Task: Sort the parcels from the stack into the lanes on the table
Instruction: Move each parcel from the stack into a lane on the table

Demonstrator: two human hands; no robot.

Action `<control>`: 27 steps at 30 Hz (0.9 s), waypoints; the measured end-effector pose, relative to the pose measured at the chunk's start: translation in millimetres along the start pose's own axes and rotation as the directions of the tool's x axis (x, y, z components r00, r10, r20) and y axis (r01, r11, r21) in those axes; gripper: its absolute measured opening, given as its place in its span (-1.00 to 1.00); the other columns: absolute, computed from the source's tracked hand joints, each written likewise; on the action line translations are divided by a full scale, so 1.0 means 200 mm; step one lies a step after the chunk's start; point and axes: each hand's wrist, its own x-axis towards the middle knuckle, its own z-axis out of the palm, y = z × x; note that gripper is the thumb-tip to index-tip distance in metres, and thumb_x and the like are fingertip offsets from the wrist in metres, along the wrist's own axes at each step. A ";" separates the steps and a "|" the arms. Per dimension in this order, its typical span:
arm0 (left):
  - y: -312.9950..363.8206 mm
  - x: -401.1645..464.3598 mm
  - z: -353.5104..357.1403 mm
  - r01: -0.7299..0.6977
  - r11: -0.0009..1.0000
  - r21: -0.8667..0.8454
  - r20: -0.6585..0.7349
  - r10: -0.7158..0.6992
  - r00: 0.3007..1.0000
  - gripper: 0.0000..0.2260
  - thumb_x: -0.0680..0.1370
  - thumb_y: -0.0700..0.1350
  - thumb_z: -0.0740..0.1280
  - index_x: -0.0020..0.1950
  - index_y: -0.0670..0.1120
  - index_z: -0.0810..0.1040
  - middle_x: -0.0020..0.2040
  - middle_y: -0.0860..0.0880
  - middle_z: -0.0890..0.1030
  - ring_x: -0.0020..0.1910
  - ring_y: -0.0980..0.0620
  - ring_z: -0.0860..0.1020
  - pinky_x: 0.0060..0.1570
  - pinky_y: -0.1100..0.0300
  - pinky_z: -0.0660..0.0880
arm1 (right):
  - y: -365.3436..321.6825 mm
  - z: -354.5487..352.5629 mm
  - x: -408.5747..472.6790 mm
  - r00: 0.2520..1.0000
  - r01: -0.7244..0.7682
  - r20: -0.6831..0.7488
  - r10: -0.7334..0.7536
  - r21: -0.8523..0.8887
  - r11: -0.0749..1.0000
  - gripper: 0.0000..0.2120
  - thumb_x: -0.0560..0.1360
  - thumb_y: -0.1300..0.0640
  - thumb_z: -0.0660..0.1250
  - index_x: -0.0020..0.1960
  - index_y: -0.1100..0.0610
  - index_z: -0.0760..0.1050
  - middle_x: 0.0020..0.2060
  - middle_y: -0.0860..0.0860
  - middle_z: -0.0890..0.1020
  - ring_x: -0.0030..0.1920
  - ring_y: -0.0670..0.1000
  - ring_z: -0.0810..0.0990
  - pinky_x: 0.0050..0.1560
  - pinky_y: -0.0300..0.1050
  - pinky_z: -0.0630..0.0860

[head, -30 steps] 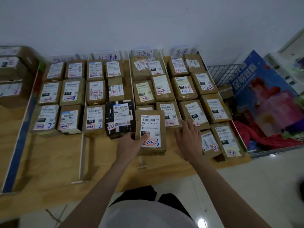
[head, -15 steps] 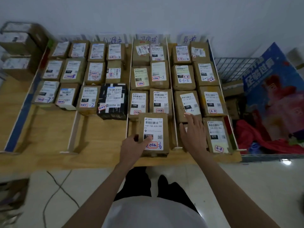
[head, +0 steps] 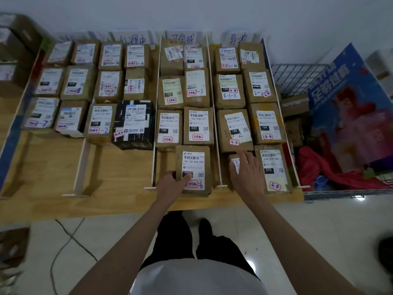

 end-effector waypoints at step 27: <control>0.07 0.12 0.14 -0.010 0.988 0.152 -0.017 0.013 1.000 -0.44 0.48 0.32 0.32 0.25 -0.10 0.53 0.18 -0.03 0.55 0.08 -0.02 0.56 -0.14 0.20 0.39 | 0.08 0.04 -0.06 0.997 -0.071 0.039 0.071 -0.012 0.997 -0.57 0.61 -0.01 0.20 0.45 0.05 0.33 0.41 0.04 0.42 0.45 0.08 0.30 0.44 0.10 0.28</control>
